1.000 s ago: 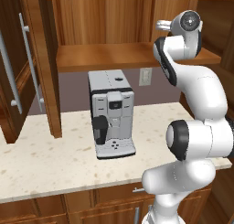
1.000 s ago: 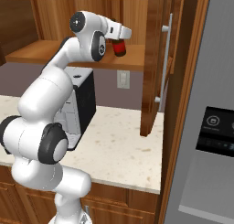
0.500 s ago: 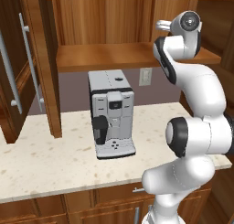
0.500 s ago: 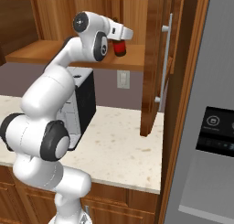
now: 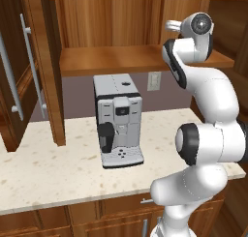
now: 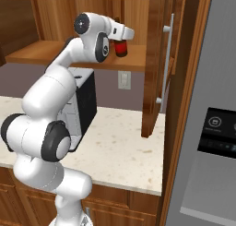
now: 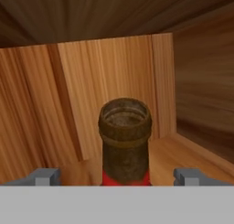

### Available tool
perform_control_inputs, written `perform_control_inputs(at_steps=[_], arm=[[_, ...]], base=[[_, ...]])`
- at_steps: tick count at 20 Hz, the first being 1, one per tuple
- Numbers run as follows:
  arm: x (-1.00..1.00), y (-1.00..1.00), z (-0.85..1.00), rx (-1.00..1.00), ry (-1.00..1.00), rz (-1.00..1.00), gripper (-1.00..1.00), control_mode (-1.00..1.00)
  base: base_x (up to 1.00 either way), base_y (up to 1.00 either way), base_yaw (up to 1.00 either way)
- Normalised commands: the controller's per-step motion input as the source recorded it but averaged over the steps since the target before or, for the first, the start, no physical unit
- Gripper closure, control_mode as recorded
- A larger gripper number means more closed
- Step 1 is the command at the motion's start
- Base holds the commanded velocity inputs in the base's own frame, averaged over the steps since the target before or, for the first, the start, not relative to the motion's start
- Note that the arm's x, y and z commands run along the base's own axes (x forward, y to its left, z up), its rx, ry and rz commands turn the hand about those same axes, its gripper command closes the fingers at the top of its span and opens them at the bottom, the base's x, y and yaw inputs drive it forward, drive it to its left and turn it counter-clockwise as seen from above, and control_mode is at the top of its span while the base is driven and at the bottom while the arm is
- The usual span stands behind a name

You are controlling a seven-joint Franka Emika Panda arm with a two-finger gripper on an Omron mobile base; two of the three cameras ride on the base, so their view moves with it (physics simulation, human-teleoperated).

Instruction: Sort all alcoholic drinks to one cabinet, and non-alcoholic drinks to the other.

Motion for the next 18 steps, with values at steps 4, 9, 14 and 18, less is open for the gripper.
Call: perform_control_inputs(at_steps=[4,9,14,18], arm=[[0.0,0.0,0.09,0.01,-0.04,0.0,-1.0,-1.0],[0.0,0.0,0.12,0.0,-0.01,0.0,-1.0,-1.0],[0.09,0.0,0.11,0.0,0.0,0.0,-1.0,-1.0],[0.2,0.02,0.05,0.01,0.0,0.0,-1.0,-1.0]], base=[[0.0,0.0,0.0],[0.0,0.0,0.0],[0.0,0.0,0.0],[0.0,0.0,0.0]])
